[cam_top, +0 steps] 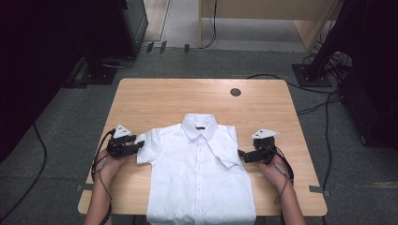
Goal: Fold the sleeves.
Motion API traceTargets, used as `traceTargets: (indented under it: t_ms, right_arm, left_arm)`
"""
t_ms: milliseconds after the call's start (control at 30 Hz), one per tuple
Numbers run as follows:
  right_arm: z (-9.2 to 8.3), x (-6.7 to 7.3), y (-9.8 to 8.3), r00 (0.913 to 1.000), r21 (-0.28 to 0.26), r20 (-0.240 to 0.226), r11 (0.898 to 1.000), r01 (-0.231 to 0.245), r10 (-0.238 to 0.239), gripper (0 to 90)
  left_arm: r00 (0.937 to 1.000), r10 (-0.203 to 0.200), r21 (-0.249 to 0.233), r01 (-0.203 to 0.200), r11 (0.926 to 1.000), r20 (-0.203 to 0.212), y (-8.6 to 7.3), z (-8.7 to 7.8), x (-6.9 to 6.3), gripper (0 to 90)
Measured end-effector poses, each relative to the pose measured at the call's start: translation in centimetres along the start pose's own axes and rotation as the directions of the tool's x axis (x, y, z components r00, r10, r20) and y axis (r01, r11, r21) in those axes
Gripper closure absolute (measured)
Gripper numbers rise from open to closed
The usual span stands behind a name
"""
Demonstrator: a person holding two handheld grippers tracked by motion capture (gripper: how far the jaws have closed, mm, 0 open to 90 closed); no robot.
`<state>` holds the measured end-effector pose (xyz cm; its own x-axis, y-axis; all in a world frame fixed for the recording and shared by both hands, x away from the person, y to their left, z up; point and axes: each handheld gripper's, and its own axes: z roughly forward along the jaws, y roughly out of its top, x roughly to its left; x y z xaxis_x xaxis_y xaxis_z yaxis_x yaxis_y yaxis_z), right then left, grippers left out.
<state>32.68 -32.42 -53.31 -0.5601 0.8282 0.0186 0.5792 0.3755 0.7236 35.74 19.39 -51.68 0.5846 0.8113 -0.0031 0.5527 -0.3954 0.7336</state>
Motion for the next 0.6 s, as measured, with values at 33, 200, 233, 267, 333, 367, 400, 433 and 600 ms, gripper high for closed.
traceTargets:
  t_ms: [33,200,233,267,333,367,400,433,600]
  right_arm:
    - [0.0,0.0,0.0,1.0,0.0,0.0,1.0,0.0,0.0,0.0]
    - [0.01,0.0,0.01,1.0,-0.001,0.0,1.0,-0.001,0.001,0.0]
    - [0.01,0.0,0.01,1.0,0.0,0.001,1.0,-0.002,0.002,0.0]
    - [0.01,0.0,0.01,1.0,-0.001,0.001,1.0,-0.002,0.002,0.0]
    - [0.02,0.0,0.02,1.0,-0.001,0.002,1.0,-0.002,0.002,0.0]
    - [0.03,0.0,0.02,1.0,-0.001,0.002,1.0,-0.003,0.003,0.0]
    - [0.03,0.0,0.03,1.0,-0.001,0.003,1.0,-0.003,0.003,0.0]
    - [0.03,0.0,0.03,1.0,-0.001,0.003,1.0,-0.003,0.003,0.0]
    - [0.02,0.0,0.03,1.0,-0.001,0.003,1.0,-0.004,0.004,0.0]
  left_arm:
    - [1.0,-0.003,0.0,0.003,1.0,-0.001,0.03,0.0,-0.04,58.3]
    - [0.9992,-0.037,0.007,0.037,0.9993,-0.016,0.17,-0.04,-0.06,74.0]
    - [0.9993,-0.038,0.008,0.038,0.9993,-0.008,0.18,-0.03,-0.1,78.4]
    - [0.9993,-0.038,0.008,0.038,0.9993,-0.004,0.21,0.0,-0.18,82.1]
    - [0.9994,-0.033,0.013,0.033,0.9994,-0.001,0.35,0.07,-0.38,86.0]
    - [0.9996,-0.029,0.014,0.029,0.9995,-0.003,0.39,0.11,-0.47,86.5]
    - [0.9995,-0.032,0.015,0.032,0.9994,0.003,0.44,0.14,-0.49,86.9]
    - [0.9991,-0.041,0.01,0.041,0.9991,0.01,0.49,0.13,-0.5,87.0]
    - [0.9989,-0.045,-0.018,0.045,0.9988,0.012,0.77,-0.21,-0.73,86.9]
